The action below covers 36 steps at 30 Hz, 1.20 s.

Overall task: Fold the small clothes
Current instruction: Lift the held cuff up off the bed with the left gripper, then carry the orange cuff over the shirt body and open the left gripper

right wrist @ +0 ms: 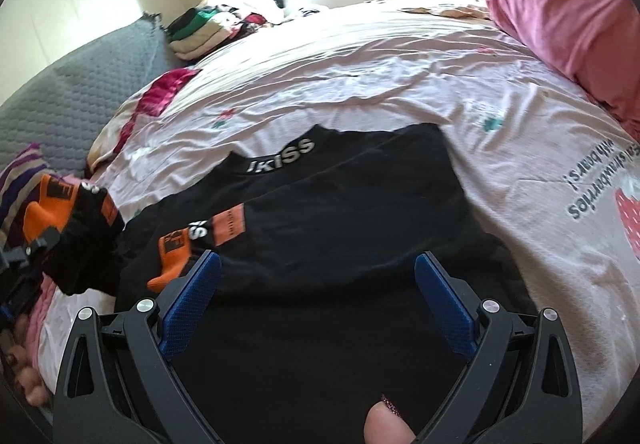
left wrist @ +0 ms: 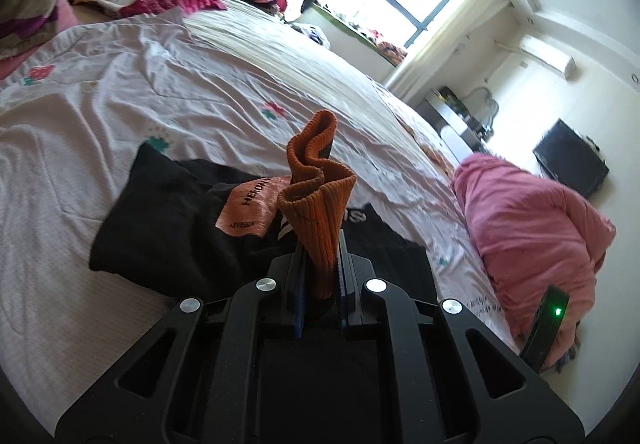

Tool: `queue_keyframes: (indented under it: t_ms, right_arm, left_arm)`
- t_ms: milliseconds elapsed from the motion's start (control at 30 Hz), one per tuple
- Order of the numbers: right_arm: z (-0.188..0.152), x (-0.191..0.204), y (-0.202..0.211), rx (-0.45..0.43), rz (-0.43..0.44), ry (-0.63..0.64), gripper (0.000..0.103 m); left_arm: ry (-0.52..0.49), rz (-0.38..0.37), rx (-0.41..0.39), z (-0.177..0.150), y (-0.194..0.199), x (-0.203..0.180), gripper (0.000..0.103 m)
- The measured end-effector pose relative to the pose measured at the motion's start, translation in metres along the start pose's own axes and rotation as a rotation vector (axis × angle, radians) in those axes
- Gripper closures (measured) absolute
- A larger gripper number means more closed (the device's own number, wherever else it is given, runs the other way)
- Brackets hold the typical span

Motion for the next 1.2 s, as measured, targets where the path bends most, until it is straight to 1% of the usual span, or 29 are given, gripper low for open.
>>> queue_keyframes:
  t_ms: [200, 633, 967, 1067, 1200]
  right_arm:
    - [-0.002, -0.017, 0.006, -0.006, -0.023, -0.039, 0.006]
    - [-0.007, -0.040, 0.012, -0.011, -0.056, -0.088, 0.006]
    - [-0.011, -0.051, 0.013, -0.010, -0.066, -0.119, 0.006]
    - [-0.012, -0.052, 0.013, -0.010, -0.066, -0.123, 0.006]
    - [-0.012, -0.053, 0.012, -0.007, -0.058, -0.126, 0.006]
  left_arm:
    - [-0.044, 0.001, 0.049, -0.019, -0.014, -0.012, 0.097]
    - [-0.112, 0.019, 0.159, -0.053, -0.046, -0.023, 0.097]
    - [-0.158, 0.068, 0.231, -0.075, -0.070, -0.020, 0.097]
    - [-0.174, 0.072, 0.255, -0.081, -0.076, -0.020, 0.096]
    - [-0.197, 0.077, 0.288, -0.088, -0.079, -0.023, 0.087]
Point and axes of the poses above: each gripper's, at about its wrist camera, not at the fingertips, and y roughly against the way its jaws point, x to its left, z to its top, the point moved 4 cm from there along -y, roughly the way its jaws point, and after that the axes turned 14 degrees about y, right-handed, at the moved point
